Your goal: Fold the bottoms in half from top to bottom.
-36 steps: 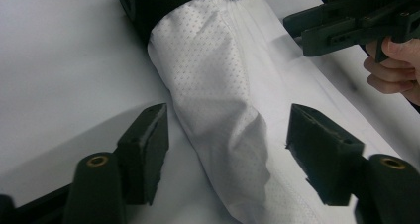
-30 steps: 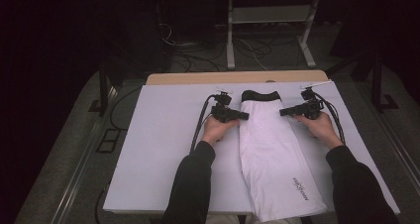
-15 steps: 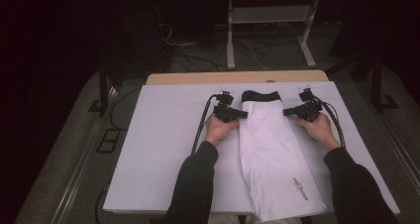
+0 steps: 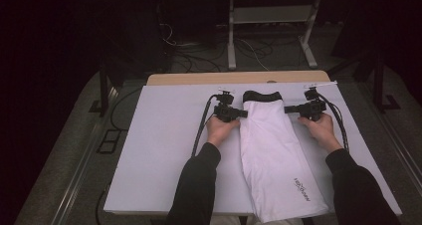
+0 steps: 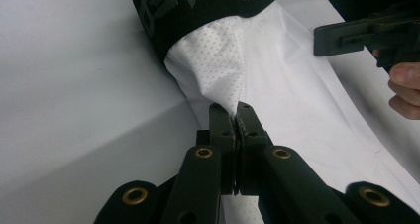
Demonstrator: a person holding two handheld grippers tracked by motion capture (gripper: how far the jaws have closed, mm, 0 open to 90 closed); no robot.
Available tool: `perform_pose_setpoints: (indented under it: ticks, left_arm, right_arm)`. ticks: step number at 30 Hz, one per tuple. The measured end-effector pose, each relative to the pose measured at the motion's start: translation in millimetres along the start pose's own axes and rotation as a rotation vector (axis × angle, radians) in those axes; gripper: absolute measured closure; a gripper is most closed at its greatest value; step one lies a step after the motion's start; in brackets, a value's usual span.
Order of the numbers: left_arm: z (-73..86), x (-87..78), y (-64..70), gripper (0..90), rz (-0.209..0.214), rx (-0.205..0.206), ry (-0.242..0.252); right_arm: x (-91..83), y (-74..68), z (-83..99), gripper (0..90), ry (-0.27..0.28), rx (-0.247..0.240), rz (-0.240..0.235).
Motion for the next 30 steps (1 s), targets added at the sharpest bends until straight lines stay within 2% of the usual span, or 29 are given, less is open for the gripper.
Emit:
perform_pose_setpoints:
  ticks: [5,12,30]
  left_arm:
    - [-3.7,-6.8,1.6,87.2,0.003,-0.005,0.012]
    - [-7.7,-15.3,7.4,87.2,0.001,0.012,0.022]
    - [-14.3,-35.0,19.7,87.2,0.015,0.03,0.04]
  right_arm:
    - [-7.1,-8.3,-5.2,88.6,0.018,-0.015,-0.019]
    - [-17.2,-17.4,-8.3,88.6,0.034,-0.017,-0.048]
    - [-32.3,-30.8,-11.9,88.6,0.058,-0.042,-0.054]
Point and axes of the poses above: each handheld gripper's, and its own axes: x roughly forward along the jaws, z roughly out of its underside, y roughly to its right, the point moved 8 cm from there along x, roughly forward along the jaws, and after that the axes turned 13 degrees about -z, right-handed, at the moved point
